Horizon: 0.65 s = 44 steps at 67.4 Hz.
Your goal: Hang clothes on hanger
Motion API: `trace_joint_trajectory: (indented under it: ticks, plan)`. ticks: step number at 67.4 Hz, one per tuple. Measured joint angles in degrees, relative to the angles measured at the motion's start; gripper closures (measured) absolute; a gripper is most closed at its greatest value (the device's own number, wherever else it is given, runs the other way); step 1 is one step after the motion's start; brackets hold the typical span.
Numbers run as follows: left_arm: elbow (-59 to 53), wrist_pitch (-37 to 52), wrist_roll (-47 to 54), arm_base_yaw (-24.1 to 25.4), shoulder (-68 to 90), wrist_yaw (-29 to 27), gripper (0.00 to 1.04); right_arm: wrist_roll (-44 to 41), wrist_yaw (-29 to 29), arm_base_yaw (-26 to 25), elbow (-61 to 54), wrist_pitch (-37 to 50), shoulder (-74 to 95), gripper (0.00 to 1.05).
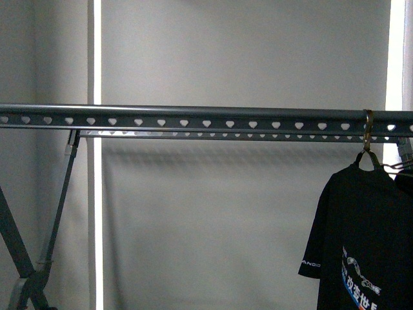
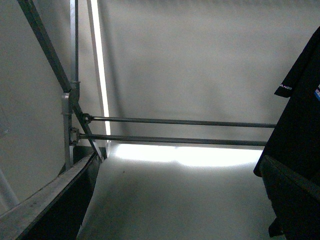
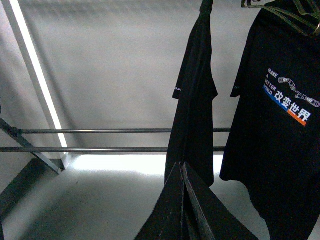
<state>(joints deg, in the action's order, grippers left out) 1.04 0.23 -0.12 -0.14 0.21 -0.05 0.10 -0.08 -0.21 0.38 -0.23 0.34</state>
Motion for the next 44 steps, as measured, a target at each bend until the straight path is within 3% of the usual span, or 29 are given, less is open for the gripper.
trace_joint_trajectory:
  ticks: [30,44]
  plan:
    - [0.0,0.0,0.0,0.0,0.0,0.0,0.07,-0.1,0.0,0.0,0.0,0.0,-0.1,1.01]
    - [0.0,0.0,0.0,0.0,0.0,0.0,0.07,-0.1,0.0,0.0,0.0,0.0,-0.1,0.65]
